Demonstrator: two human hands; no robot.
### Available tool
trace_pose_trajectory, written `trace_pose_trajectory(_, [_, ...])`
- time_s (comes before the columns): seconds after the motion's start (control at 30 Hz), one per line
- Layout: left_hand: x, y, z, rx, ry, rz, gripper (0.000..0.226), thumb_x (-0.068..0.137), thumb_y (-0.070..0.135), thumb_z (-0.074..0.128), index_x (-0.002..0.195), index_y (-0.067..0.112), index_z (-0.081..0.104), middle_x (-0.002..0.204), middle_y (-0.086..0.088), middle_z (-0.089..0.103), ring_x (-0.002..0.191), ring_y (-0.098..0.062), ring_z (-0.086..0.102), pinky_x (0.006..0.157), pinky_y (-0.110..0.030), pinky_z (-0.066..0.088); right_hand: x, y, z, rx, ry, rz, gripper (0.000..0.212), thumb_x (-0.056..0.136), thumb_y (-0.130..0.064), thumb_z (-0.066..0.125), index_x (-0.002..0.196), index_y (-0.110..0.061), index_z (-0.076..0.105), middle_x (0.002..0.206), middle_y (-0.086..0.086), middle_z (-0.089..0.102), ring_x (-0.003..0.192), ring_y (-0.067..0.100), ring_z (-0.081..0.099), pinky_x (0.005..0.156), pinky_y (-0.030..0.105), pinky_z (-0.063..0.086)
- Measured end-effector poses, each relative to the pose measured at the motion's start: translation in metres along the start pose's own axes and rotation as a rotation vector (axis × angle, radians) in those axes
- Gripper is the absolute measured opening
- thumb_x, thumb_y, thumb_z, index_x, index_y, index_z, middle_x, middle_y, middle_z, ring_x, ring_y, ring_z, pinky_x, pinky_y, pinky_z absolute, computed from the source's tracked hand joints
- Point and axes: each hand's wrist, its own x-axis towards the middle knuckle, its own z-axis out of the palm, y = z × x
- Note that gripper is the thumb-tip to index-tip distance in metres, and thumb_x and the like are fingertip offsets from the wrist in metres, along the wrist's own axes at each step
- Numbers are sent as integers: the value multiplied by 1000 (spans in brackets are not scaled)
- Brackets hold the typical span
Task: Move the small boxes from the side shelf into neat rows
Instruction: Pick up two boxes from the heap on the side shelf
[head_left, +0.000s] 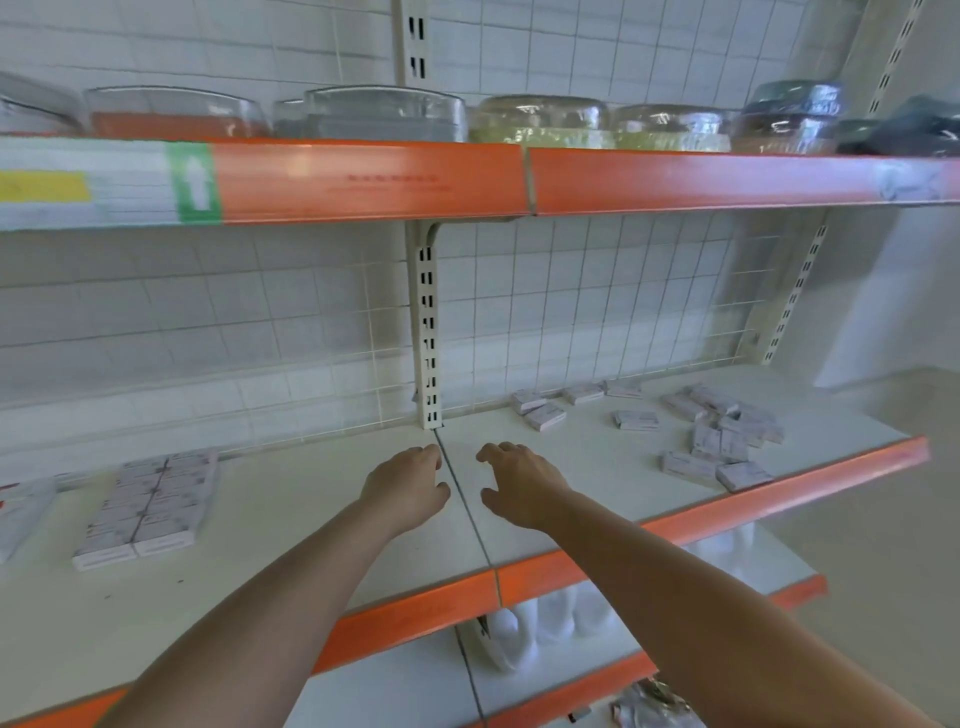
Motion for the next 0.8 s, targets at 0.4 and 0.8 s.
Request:
trace_pose_trajectory(0.4, [43, 90, 31, 40, -22, 50, 33, 95, 32, 47, 122, 14, 47, 122, -4, 54, 106, -22, 52, 75, -28, 37, -14, 93, -15, 3, -9, 23, 53, 94, -25, 52, 144, -17, 36, 140, 6, 45, 127, 26, 43, 94, 36, 41])
trace_pose_trajectory(0.8, [103, 128, 52, 50, -22, 109, 33, 93, 31, 49, 122, 16, 48, 125, -2, 54, 104, -22, 54, 76, -29, 40, 5, 150, -18, 14, 4, 115, 51, 93, -24, 52, 142, -17, 37, 138, 5, 47, 126, 25, 43, 93, 35, 40])
